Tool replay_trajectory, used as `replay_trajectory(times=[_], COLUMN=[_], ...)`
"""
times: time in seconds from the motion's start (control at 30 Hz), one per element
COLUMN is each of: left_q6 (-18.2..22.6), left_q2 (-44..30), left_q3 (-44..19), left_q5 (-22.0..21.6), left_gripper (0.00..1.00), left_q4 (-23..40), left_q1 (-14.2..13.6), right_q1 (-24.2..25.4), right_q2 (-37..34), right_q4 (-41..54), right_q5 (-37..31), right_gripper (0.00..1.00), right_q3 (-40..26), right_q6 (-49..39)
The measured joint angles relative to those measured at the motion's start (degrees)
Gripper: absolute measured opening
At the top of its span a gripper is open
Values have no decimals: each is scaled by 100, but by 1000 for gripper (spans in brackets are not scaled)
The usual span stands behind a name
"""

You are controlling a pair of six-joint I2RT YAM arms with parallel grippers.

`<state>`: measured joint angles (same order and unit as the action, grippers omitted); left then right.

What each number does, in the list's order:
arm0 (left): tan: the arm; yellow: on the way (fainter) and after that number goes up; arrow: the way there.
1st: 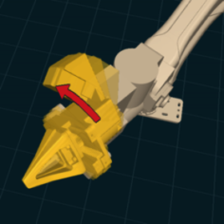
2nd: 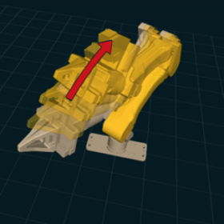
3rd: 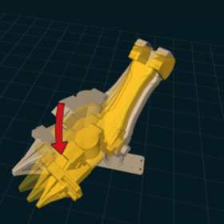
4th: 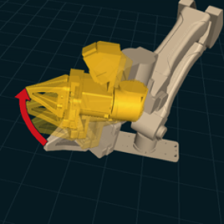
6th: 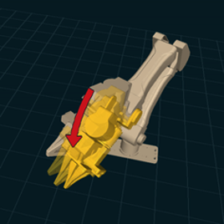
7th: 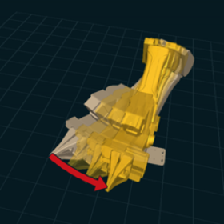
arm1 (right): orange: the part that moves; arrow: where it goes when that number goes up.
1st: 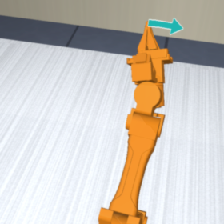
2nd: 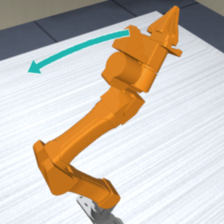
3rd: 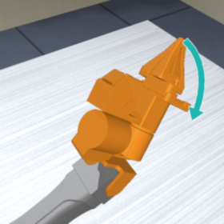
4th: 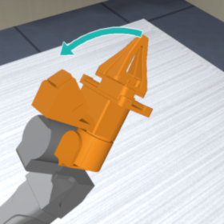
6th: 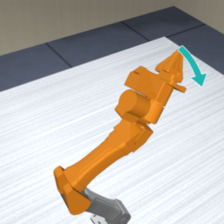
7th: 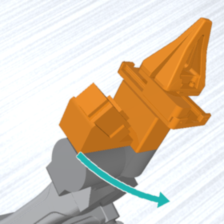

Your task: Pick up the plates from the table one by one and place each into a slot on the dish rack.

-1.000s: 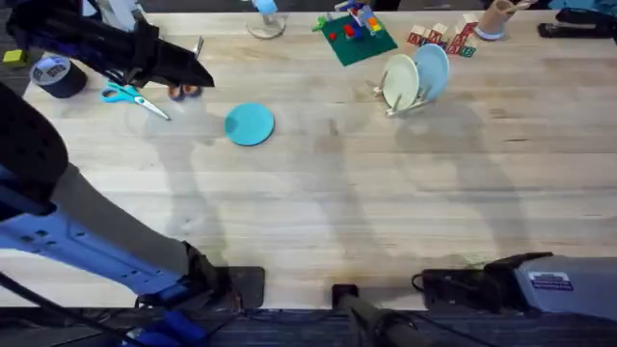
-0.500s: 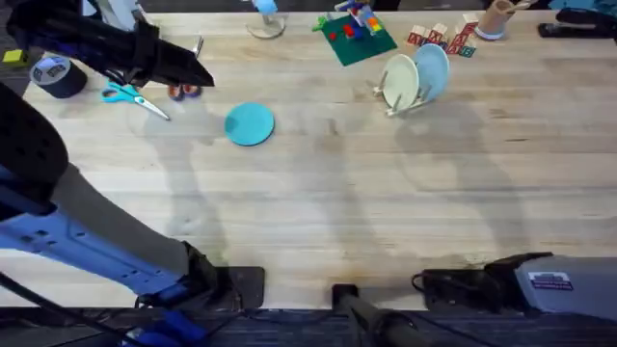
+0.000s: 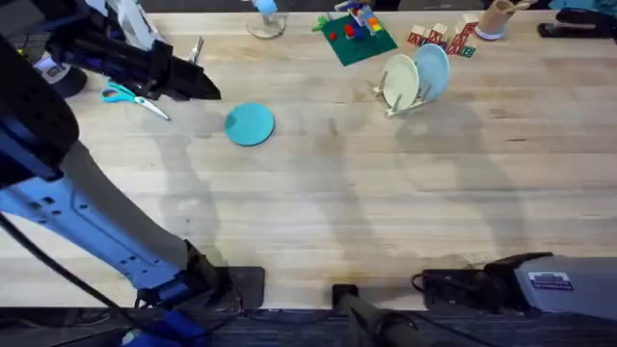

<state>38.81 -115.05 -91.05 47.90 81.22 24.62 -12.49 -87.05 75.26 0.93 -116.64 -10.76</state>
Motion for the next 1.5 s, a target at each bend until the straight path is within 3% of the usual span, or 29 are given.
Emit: replay_trajectory(times=[0.5,0.97,1.2,1.5], left_q6=[0,0,-2,-299], left_q2=[-835,-843,-843,-841], left_q3=[0,28,380,699], left_q5=[-31,-101,-105,-245], left_gripper=[40,41,40,40], left_q4=[-218,-532,-870,-1426], left_q1=[0,0,0,7], right_q1=[2,0,0,0], right_q2=[0,0,0,0], right_q4=[0,0,0,0], right_q5=[0,0,0,0], right_gripper=[995,996,995,995], right_q3=[0,0,0,0], right_q6=[0,0,0,0])
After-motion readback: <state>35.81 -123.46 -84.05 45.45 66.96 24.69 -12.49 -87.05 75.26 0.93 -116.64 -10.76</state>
